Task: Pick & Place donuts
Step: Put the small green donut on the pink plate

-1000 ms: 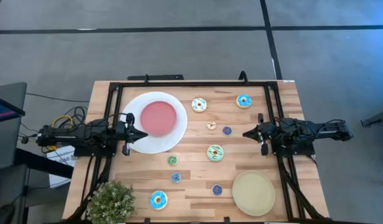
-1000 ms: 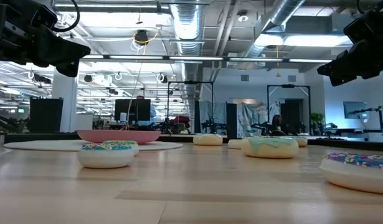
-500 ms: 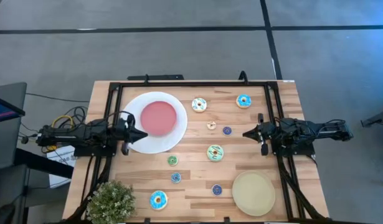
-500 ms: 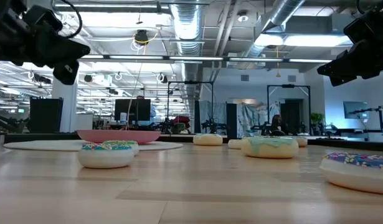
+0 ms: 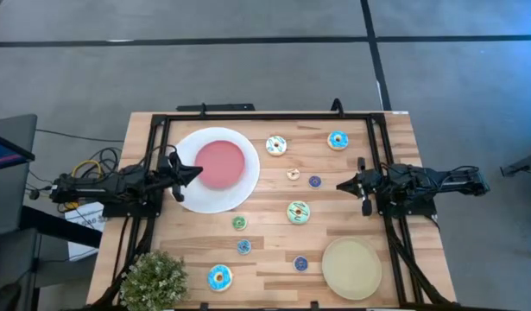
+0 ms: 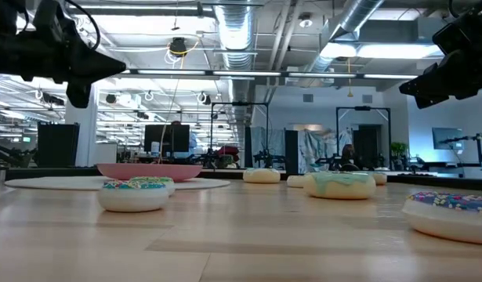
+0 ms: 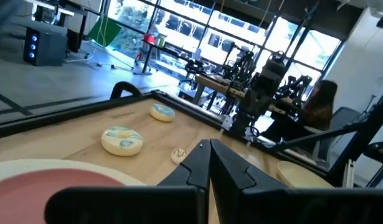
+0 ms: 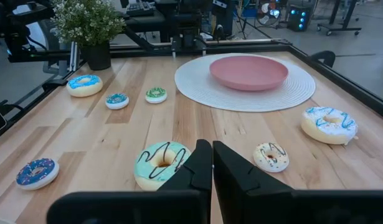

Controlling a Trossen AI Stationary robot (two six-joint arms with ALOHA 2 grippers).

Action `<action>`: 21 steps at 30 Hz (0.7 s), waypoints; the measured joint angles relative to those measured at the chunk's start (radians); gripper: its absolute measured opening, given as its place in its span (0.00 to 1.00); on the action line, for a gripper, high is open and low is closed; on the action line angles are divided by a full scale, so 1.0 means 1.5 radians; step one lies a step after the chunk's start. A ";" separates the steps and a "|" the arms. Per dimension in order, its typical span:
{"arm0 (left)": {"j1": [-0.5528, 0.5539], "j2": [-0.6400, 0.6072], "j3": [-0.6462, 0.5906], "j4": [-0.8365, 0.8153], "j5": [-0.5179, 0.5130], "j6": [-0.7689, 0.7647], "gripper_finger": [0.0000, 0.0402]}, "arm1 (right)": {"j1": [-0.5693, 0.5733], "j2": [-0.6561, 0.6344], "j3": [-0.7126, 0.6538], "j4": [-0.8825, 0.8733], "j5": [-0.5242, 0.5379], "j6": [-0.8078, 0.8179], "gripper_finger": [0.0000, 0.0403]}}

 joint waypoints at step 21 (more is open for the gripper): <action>-0.068 0.185 0.177 -0.134 0.101 0.055 0.00 | 0.000 0.000 0.000 0.000 0.000 0.000 0.01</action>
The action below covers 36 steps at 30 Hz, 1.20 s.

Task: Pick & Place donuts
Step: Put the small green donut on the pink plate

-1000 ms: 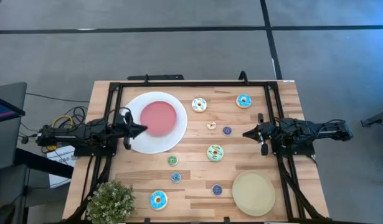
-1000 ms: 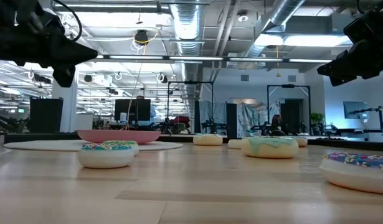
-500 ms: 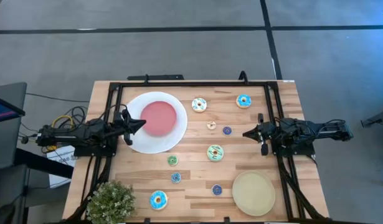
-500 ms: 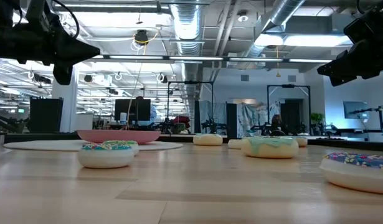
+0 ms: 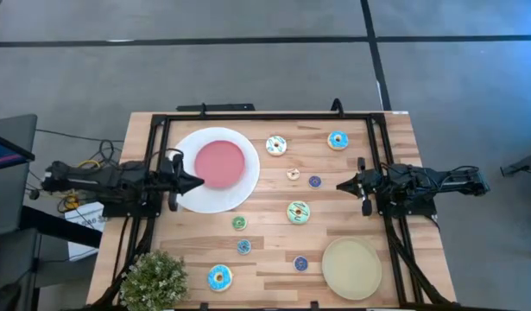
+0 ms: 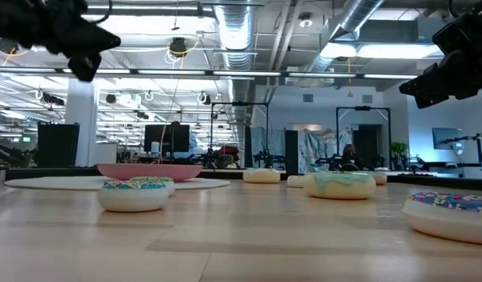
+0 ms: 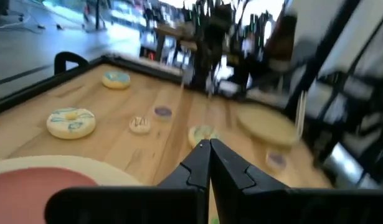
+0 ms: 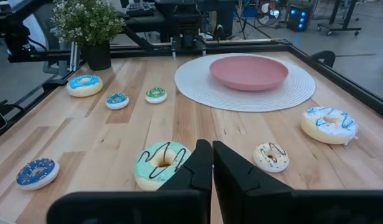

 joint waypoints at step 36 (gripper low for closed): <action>-0.051 0.782 0.567 -0.386 0.067 0.147 0.75 | 0.000 0.000 0.000 0.000 0.000 0.000 0.01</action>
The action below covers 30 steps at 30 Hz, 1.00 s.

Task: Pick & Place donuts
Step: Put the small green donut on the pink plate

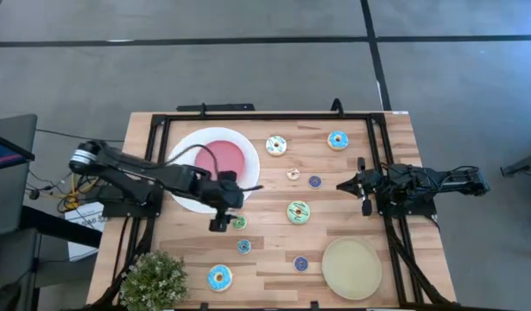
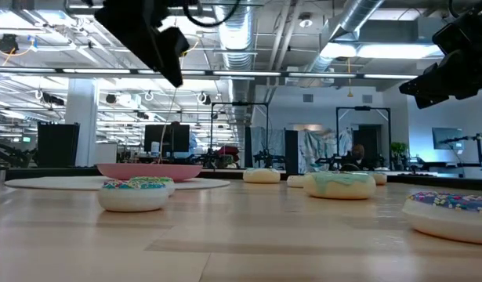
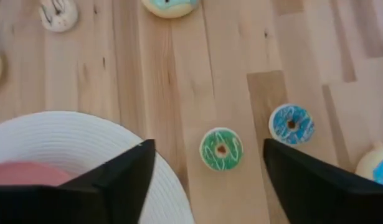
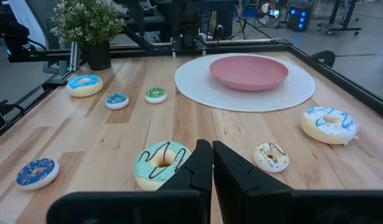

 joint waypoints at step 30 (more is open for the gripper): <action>-0.043 0.205 0.016 0.012 -0.025 0.024 0.92 | 0.000 0.000 0.000 0.000 0.000 0.000 0.01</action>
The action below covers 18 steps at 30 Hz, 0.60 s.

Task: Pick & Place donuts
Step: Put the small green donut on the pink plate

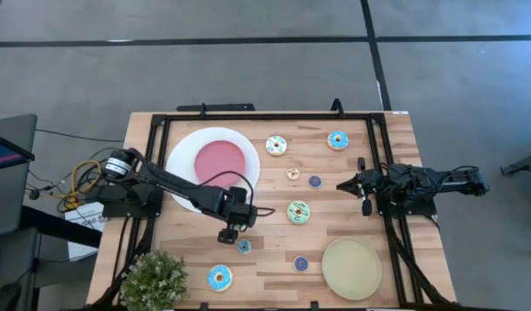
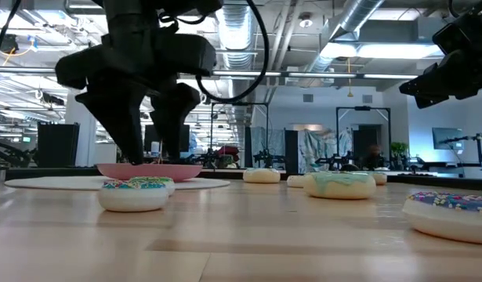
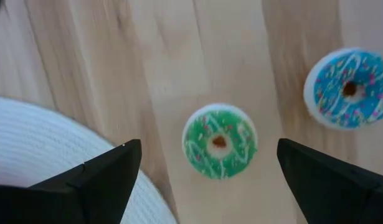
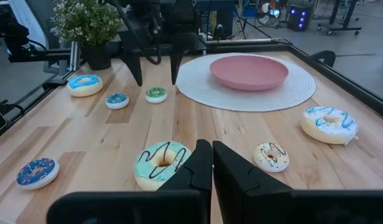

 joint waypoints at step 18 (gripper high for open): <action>-0.014 0.074 0.001 0.014 0.022 -0.016 0.84 | 0.000 0.000 0.000 0.000 0.000 0.000 0.01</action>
